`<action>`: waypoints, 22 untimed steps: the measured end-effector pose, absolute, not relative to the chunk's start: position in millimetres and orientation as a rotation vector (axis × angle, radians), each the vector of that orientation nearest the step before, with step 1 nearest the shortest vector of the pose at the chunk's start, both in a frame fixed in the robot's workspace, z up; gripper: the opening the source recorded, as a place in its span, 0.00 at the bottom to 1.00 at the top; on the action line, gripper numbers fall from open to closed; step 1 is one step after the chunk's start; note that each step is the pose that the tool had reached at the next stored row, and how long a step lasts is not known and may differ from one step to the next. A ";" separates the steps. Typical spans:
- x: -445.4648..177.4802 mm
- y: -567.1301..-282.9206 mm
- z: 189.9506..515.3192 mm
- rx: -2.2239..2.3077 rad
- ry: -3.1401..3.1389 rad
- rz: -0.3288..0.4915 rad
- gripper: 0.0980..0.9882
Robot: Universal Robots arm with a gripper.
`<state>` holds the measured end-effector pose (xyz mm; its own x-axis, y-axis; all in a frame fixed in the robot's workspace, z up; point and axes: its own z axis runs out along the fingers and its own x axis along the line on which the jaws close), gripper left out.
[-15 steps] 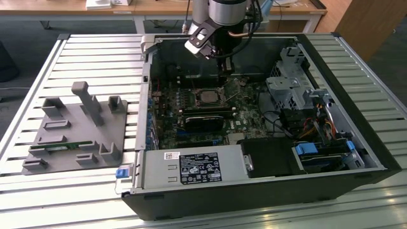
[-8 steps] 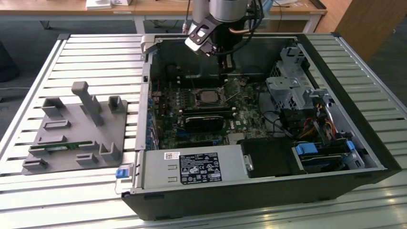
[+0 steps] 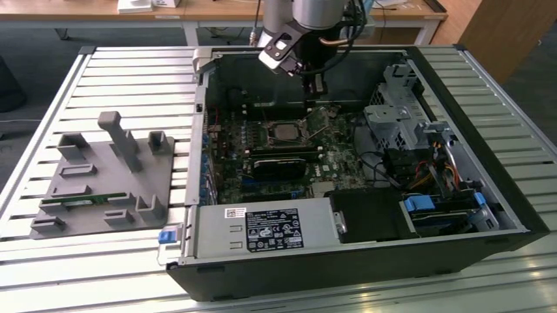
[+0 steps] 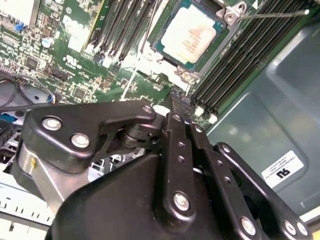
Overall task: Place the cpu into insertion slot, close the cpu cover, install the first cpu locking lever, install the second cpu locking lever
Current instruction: 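Close the cpu cover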
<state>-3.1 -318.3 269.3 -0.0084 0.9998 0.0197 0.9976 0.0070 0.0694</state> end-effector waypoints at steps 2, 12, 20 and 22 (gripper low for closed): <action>-1.7 -318.3 269.2 2.187 2.204 0.098 0.01; 21.9 -318.3 266.0 2.194 2.220 0.099 0.01; 24.4 -318.8 262.1 2.159 2.255 0.099 0.01; 25.3 -318.8 262.0 2.160 2.255 0.099 0.01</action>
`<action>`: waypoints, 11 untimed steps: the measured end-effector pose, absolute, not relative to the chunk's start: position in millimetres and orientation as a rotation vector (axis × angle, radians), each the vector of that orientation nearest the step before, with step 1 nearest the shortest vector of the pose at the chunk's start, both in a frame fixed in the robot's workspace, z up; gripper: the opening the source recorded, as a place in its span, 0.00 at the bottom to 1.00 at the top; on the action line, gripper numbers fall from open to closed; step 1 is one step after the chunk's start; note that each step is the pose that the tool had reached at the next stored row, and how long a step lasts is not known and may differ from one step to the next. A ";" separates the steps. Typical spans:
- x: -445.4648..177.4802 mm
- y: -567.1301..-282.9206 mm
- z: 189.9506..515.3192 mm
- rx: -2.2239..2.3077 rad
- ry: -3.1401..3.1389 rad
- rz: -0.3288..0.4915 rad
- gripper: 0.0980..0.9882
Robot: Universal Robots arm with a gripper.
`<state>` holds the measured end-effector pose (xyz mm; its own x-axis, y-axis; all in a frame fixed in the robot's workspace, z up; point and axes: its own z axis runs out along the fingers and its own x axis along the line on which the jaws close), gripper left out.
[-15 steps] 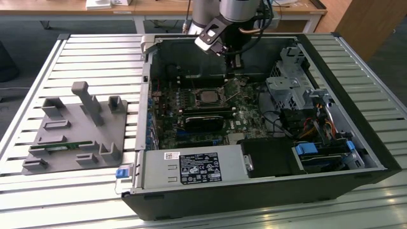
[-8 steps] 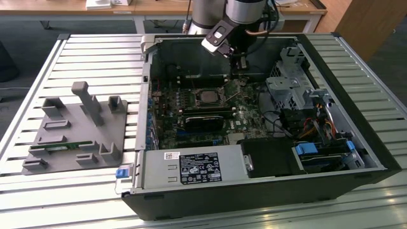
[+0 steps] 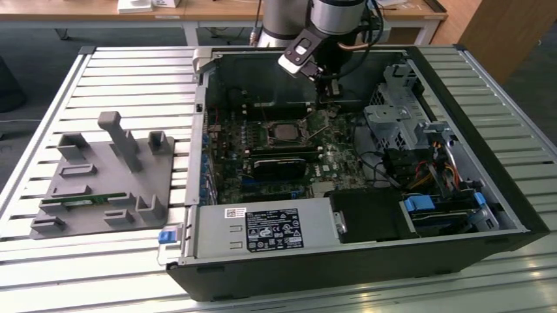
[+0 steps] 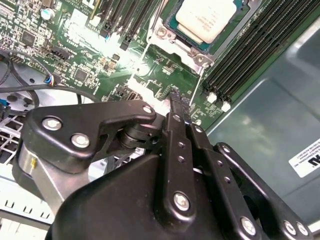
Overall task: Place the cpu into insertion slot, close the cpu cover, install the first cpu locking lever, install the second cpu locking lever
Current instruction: 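Close the cpu cover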
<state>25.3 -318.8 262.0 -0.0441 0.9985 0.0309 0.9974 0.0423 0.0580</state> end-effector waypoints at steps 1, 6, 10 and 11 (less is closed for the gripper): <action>25.3 -318.8 261.9 2.160 2.255 0.099 0.01; 28.0 -318.8 261.7 2.160 2.255 0.099 0.01; 35.1 -318.7 261.3 2.160 2.255 0.099 0.01; 36.6 -318.6 261.3 2.160 2.255 0.098 0.01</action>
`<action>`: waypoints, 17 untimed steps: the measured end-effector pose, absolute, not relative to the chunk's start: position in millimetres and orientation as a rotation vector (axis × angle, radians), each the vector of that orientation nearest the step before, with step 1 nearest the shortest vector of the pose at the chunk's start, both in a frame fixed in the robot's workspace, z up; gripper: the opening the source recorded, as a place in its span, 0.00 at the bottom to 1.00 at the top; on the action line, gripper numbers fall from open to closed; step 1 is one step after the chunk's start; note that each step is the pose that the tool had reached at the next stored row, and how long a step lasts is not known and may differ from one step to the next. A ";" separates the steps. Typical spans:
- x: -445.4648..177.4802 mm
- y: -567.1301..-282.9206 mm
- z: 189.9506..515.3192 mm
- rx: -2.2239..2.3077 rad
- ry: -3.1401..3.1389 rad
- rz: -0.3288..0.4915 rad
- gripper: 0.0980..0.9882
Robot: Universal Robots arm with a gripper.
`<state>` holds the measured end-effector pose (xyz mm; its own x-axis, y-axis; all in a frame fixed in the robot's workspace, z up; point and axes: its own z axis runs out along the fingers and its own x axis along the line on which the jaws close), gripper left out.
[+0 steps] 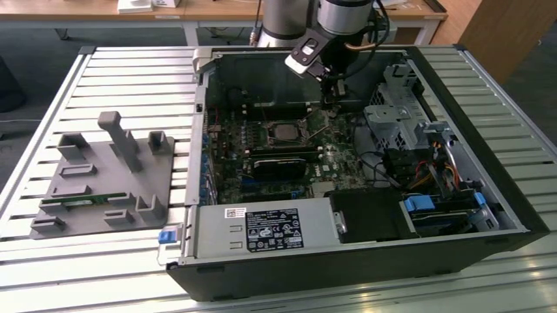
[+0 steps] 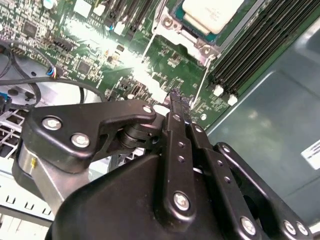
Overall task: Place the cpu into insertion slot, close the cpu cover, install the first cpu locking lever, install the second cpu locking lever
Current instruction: 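Close the cpu cover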
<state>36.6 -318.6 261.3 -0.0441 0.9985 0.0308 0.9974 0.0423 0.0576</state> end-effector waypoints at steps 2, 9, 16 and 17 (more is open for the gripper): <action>39.5 -318.5 261.0 2.160 2.255 0.099 0.01; 50.1 -318.3 259.6 2.160 2.255 0.096 0.01; 56.2 -318.3 254.8 2.160 2.256 0.090 0.01; 57.2 -318.3 254.2 2.160 2.255 0.088 0.01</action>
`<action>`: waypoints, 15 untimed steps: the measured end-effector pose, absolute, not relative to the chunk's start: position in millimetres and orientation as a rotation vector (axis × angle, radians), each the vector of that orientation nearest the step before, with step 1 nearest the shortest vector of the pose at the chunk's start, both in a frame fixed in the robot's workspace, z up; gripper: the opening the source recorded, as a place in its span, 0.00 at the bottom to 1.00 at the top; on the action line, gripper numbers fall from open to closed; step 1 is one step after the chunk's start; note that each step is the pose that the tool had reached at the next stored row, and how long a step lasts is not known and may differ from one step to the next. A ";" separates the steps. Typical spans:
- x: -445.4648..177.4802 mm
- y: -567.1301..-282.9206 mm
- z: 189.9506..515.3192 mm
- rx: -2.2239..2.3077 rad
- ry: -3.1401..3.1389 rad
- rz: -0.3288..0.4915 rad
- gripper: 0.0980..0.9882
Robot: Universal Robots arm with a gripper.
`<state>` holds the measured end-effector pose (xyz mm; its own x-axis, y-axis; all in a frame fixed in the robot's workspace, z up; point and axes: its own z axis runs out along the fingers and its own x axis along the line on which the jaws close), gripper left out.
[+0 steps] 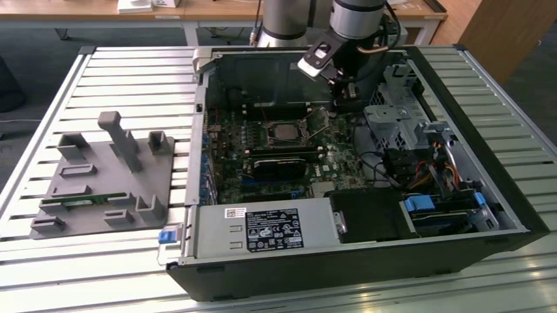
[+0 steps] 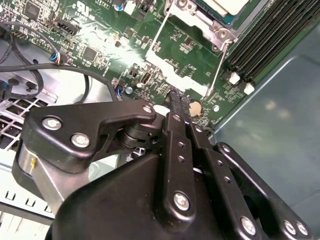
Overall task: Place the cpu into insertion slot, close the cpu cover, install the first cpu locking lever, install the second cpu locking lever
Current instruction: 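Close the cpu cover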
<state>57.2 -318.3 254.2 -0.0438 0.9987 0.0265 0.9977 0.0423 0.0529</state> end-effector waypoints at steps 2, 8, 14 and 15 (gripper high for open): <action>60.1 -318.3 253.0 2.160 2.255 0.087 0.01; 65.2 -318.3 246.2 2.159 2.254 0.082 0.01; 62.3 -318.2 238.0 2.157 2.253 0.076 0.01; 60.7 -318.3 238.0 2.157 2.252 0.076 0.01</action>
<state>60.7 -318.3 238.0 -0.0437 0.9989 0.0178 0.9978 0.0427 0.0502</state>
